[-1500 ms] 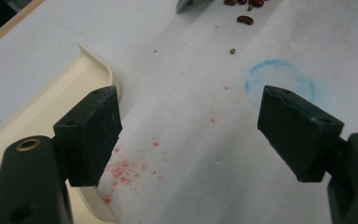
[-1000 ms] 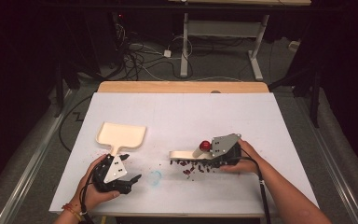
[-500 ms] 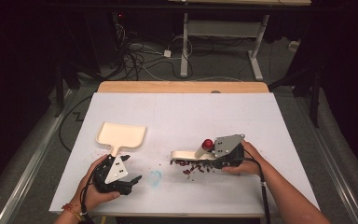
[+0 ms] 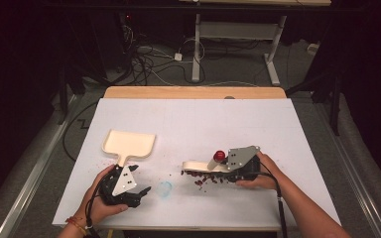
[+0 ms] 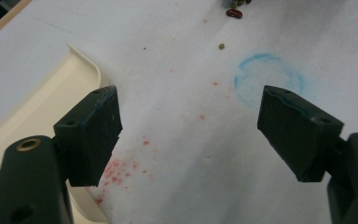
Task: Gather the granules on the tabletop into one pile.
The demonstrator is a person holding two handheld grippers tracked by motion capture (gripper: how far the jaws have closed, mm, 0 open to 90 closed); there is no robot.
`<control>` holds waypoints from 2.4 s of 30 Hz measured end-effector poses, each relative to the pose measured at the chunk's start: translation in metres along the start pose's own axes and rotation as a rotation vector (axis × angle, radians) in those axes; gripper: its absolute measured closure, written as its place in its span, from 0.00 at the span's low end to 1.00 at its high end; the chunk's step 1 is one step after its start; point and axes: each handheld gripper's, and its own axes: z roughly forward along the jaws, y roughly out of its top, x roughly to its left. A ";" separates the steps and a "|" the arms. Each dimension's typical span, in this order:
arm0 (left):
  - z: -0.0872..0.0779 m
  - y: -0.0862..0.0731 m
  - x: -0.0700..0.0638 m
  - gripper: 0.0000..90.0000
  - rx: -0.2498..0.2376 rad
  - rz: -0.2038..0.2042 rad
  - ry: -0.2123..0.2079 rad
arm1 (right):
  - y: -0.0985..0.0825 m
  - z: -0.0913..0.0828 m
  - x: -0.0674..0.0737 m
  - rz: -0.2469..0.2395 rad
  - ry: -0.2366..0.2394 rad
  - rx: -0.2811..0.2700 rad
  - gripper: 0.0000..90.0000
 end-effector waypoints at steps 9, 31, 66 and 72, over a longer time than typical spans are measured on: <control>0.000 0.000 0.001 0.23 0.002 0.001 0.001 | 0.012 -0.016 -0.004 0.066 -0.028 -0.027 0.75; 0.002 0.001 0.001 0.23 0.011 0.003 -0.012 | 0.028 -0.020 0.033 0.107 0.291 0.070 0.75; 0.005 0.001 -0.001 0.23 0.029 0.003 -0.029 | 0.017 -0.004 -0.018 0.190 0.222 0.107 0.75; 0.005 0.001 -0.001 0.23 0.030 0.004 -0.031 | 0.015 -0.004 -0.024 0.188 0.201 0.108 0.75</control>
